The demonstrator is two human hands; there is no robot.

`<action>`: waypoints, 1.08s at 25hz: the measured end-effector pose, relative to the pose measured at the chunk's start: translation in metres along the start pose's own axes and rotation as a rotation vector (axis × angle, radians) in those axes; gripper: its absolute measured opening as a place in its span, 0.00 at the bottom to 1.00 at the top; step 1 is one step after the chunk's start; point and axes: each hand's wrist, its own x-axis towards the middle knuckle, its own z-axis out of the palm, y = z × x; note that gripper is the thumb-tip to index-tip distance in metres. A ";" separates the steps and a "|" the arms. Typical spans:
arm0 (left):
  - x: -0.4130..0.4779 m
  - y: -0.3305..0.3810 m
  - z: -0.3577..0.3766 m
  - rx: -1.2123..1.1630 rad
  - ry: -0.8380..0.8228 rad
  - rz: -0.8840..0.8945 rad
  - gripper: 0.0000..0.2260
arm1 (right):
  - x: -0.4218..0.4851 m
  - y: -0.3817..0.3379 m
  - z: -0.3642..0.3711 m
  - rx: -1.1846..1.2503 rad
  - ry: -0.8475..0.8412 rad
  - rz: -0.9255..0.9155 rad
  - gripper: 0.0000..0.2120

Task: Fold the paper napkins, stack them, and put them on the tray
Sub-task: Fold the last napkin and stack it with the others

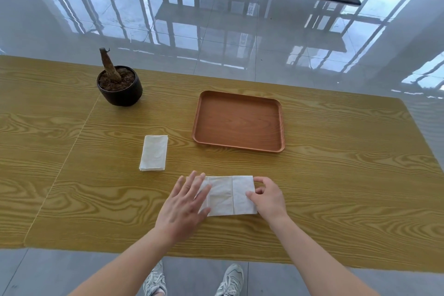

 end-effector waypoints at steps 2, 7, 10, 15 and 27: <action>-0.002 -0.004 0.009 0.039 -0.067 -0.035 0.30 | 0.000 0.002 0.001 -0.003 0.018 -0.010 0.20; -0.007 -0.008 0.017 -0.008 -0.084 -0.096 0.31 | -0.002 0.005 0.002 0.017 0.036 -0.009 0.19; -0.018 -0.012 0.018 -0.070 -0.012 -0.162 0.29 | -0.007 0.003 0.004 0.057 0.062 -0.017 0.15; -0.030 -0.014 0.022 -0.075 0.042 -0.183 0.26 | -0.019 -0.008 0.011 0.229 0.058 -0.089 0.08; -0.029 -0.015 0.023 -0.077 0.067 -0.183 0.25 | -0.025 -0.006 0.030 -0.200 0.082 -0.483 0.07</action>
